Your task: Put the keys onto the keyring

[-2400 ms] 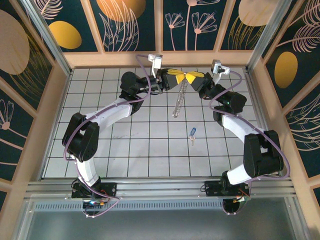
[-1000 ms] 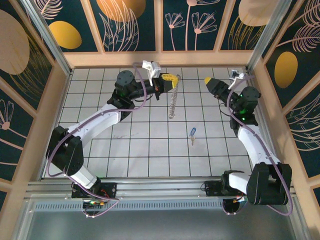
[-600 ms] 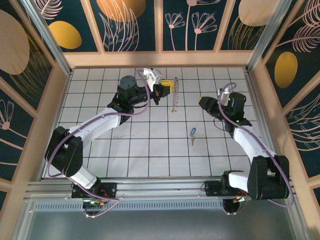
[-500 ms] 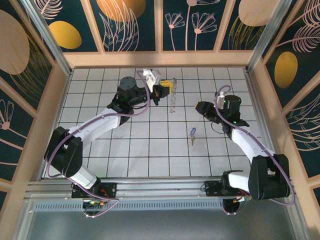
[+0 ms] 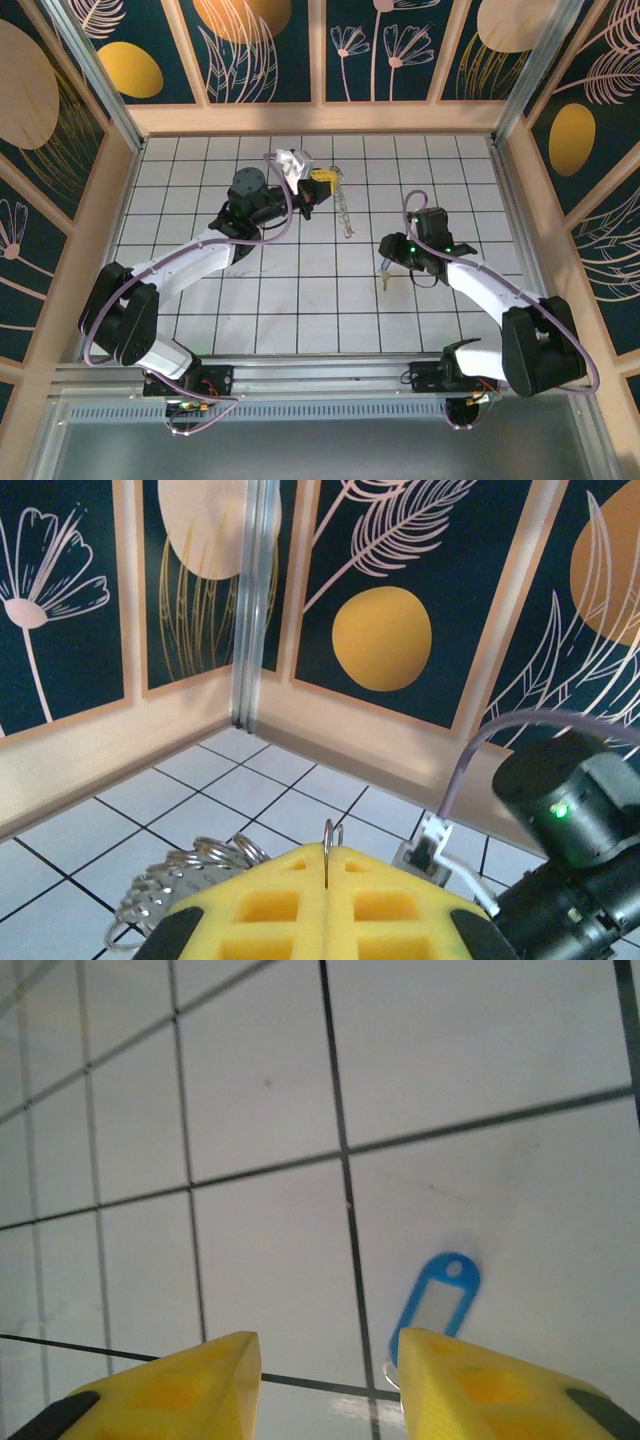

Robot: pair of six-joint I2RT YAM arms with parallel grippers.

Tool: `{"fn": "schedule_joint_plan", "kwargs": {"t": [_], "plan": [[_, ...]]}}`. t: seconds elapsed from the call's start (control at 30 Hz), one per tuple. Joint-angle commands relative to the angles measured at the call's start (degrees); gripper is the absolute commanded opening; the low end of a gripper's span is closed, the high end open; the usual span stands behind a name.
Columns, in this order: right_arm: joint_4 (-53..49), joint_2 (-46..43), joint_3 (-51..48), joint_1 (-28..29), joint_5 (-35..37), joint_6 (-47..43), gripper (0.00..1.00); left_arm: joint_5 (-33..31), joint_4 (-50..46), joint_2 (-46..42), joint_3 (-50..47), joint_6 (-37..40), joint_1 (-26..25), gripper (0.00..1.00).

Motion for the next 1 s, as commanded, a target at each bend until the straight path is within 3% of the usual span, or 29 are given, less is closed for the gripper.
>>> {"fn": "schedule_joint_plan", "kwargs": {"t": [0.0, 0.17, 0.67, 0.97], "plan": [[-4.0, 2.0, -0.1, 2.4, 5.9, 0.0, 0.4, -0.9, 5.9, -2.8, -0.8, -0.9, -0.3, 0.0], [-4.5, 3.9, 0.2, 5.2, 9.5, 1.5, 0.4, -1.1, 6.5, -3.7, -2.6, -0.7, -0.2, 0.0], [-2.1, 10.9, 2.3, 7.7, 11.4, 1.2, 0.32, -0.3, 6.4, -4.5, -3.9, 0.3, -0.3, 0.0], [-0.7, 13.0, 2.8, 8.2, 10.5, 0.8, 0.19, -0.3, 6.5, -4.5, -4.1, 0.9, -0.2, 0.0]]}}
